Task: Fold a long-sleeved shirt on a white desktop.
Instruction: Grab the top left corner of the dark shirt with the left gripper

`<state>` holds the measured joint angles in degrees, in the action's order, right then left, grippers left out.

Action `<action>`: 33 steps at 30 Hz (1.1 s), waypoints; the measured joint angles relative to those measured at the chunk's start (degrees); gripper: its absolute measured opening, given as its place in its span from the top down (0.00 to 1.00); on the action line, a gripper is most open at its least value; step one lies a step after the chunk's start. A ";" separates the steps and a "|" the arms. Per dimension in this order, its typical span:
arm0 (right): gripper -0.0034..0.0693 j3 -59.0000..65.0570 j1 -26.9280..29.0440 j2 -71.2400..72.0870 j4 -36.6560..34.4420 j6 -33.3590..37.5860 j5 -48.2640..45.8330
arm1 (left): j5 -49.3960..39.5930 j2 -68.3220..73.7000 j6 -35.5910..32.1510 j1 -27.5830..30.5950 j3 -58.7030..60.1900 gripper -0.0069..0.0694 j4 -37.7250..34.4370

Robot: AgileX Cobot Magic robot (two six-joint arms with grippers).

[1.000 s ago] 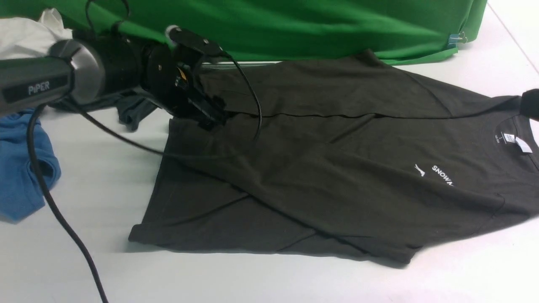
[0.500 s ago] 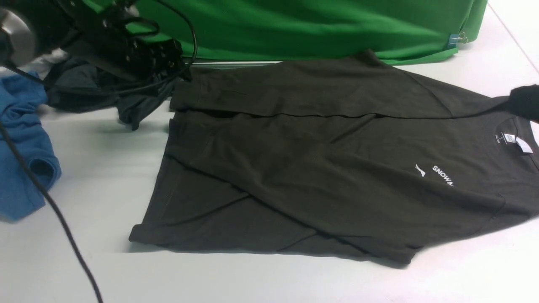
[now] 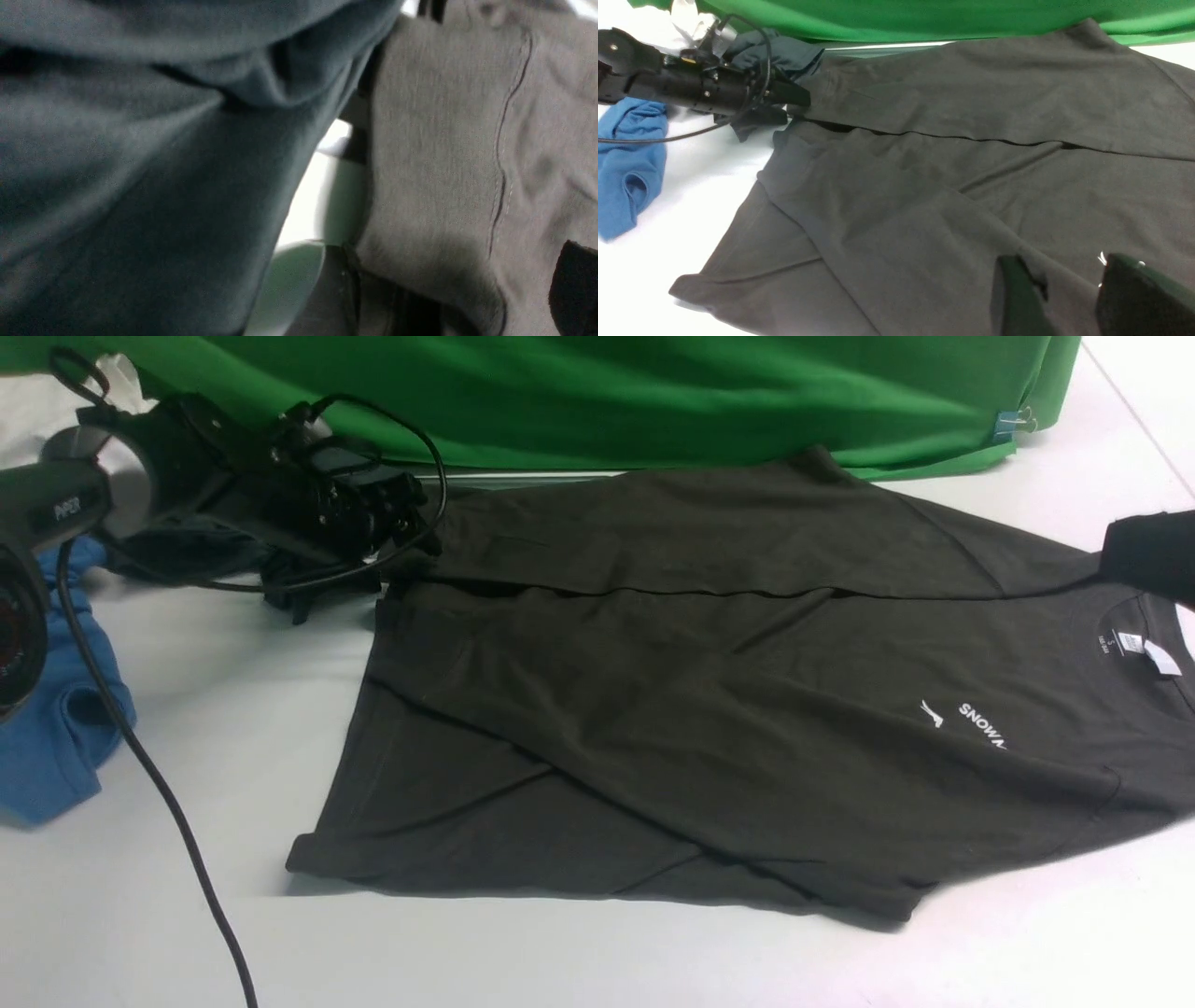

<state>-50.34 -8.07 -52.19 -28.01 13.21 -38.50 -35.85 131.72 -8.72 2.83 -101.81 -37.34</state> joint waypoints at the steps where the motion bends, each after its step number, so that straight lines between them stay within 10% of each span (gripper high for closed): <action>1: 0.62 0.00 0.00 0.00 0.00 0.00 0.00 | 0.28 0.26 -0.40 0.00 0.00 0.15 -0.61; 7: 0.62 0.00 0.00 0.00 -0.07 0.21 0.00 | 1.44 0.72 -2.48 0.00 -0.07 0.21 -1.79; 19: 0.62 0.00 0.00 0.00 -0.13 0.52 -0.24 | 1.85 1.49 -4.43 0.00 -0.07 0.85 -1.79; 33: 0.62 0.00 0.00 0.00 -0.13 0.54 -0.50 | -0.72 -3.46 -4.45 0.00 -0.07 0.86 -0.06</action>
<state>-50.34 -8.07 -52.19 -28.14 13.75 -38.99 -36.57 128.27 -13.17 2.83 -101.89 -37.40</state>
